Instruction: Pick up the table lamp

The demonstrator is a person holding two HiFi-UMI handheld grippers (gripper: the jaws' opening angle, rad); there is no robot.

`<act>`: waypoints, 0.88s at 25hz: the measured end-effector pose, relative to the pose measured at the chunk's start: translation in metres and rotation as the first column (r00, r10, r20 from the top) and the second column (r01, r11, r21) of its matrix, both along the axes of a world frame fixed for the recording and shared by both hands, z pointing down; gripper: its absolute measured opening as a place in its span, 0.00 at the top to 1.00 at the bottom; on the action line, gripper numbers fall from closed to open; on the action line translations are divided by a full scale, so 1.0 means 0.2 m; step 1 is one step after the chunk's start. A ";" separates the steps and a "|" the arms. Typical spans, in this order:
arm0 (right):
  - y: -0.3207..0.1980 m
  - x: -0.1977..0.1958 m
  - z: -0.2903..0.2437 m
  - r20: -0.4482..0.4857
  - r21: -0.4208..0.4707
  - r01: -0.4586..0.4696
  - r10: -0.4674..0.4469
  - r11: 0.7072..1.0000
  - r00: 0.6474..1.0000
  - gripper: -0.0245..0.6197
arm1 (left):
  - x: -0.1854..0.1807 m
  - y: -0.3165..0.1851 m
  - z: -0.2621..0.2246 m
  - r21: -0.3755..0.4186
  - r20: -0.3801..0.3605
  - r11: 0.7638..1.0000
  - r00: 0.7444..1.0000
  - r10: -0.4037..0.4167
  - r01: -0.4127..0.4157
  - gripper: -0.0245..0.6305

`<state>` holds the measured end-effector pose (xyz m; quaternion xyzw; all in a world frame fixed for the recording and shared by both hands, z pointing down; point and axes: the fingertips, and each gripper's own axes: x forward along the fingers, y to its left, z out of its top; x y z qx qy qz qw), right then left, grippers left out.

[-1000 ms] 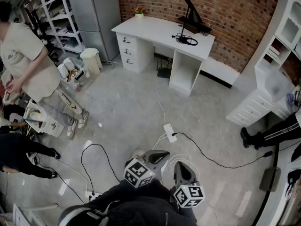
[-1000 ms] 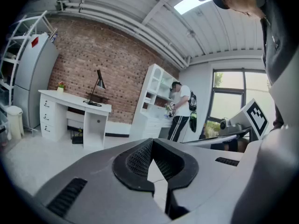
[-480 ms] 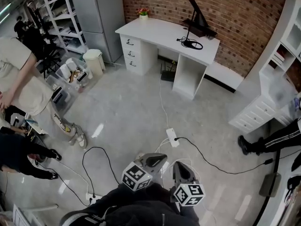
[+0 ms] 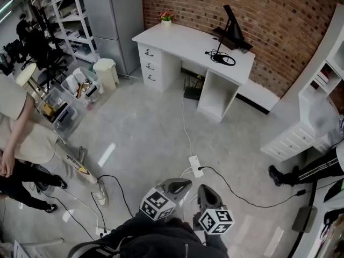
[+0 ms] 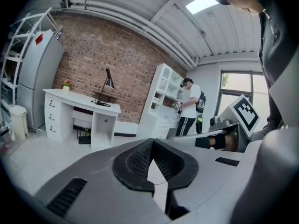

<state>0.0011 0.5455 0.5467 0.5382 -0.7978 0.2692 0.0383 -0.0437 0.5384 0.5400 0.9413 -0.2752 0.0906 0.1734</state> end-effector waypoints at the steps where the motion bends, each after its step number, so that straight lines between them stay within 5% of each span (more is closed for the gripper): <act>1: -0.05 0.00 -0.01 -0.002 0.007 -0.012 0.012 1.000 1.000 0.95 | -0.01 -0.05 -0.01 0.001 0.000 1.000 1.000 0.005 -0.005 0.95; 22: -0.89 -0.43 -0.06 -0.003 0.033 -0.125 0.126 0.992 0.992 0.95 | -0.46 -0.90 -0.08 0.025 -0.031 0.997 0.996 0.080 -0.080 0.95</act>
